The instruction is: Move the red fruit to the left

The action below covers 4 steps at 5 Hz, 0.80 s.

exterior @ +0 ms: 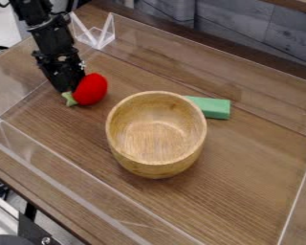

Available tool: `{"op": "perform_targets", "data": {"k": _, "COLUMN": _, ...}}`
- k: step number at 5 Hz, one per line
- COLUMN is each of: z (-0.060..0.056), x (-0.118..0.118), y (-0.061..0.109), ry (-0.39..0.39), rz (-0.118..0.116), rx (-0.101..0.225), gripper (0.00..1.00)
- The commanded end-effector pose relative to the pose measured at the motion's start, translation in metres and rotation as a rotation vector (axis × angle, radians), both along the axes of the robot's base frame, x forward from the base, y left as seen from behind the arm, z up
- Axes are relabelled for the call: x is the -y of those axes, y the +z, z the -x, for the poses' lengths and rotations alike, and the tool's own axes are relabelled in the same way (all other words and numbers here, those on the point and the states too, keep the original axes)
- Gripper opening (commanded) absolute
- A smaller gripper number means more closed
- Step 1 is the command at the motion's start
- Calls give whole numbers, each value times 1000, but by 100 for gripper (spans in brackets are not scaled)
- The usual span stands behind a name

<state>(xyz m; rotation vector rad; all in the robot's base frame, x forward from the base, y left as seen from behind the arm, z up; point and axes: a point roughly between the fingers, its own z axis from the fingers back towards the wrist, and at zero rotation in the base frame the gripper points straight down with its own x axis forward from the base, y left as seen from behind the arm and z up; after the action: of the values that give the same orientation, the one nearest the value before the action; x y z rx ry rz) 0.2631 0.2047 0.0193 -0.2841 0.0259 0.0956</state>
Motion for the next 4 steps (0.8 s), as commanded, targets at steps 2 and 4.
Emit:
{"op": "perform_targets", "data": {"k": 2, "z": 9, "x": -21, "y": 1, "ry": 72, "rz": -11, "rx": -16, "gripper": 100}}
{"op": "perform_targets", "data": {"k": 4, "z": 21, "x": -25, "y": 16, "ry": 82, "rz": -41, "rx": -13, "gripper": 100}}
